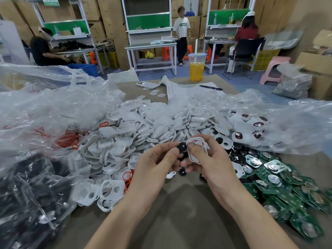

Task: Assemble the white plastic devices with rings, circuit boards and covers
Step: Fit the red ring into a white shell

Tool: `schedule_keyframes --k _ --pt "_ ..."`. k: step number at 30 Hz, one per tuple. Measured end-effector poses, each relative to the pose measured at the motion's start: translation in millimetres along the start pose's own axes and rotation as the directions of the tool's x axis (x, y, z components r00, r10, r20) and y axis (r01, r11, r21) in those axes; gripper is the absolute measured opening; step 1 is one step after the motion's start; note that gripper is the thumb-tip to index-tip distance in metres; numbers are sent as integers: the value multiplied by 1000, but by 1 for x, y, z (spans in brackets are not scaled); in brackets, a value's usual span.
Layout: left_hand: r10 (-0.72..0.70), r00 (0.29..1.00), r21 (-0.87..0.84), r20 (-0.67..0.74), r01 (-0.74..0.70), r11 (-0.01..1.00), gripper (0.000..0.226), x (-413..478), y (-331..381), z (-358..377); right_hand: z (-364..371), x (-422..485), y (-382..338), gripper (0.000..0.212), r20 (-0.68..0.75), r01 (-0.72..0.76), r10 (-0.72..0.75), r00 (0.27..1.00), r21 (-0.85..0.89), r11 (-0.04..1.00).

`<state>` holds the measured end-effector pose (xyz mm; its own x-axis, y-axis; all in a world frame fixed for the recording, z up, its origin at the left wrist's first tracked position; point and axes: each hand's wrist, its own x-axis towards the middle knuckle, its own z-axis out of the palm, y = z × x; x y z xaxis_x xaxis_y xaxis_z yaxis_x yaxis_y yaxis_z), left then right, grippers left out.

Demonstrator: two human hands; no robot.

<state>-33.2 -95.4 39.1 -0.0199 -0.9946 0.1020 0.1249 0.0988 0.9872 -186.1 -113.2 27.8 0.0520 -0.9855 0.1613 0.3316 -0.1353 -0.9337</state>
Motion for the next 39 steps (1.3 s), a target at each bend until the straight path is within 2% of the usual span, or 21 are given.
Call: schedule_keyframes --k 4,13,15,21,24,30,35,39 --pt "-6 1000 -62 0 6 998 10 1 2 -2 0 1 0 12 -8 -2 2 1000 -9 1000" --pt "13 999 20 -44 -12 1000 11 0 1 -4 0 4 8 30 29 -114 112 993 87 990" --pt "31 997 37 -68 -29 999 13 1 1 -5 1 3 7 32 22 -107 106 994 46 993" --pt "100 991 127 -92 -88 988 17 1 0 -4 4 -1 1 20 9 -2 3 1000 -125 992" --pt "110 990 149 -84 -97 984 15 1 -2 -4 5 -3 1 21 47 -17 23 999 -119 993" --pt "152 987 175 -50 -141 974 17 1 -2 -3 7 -5 3 38 174 11 18 985 -166 986" --pt "192 979 282 -63 -167 945 20 -1 1 -2 9 -6 3 40 174 21 12 985 -185 983" --pt "182 982 272 -56 -161 949 24 -1 2 -2 10 -8 2 37 161 24 6 987 -187 982"
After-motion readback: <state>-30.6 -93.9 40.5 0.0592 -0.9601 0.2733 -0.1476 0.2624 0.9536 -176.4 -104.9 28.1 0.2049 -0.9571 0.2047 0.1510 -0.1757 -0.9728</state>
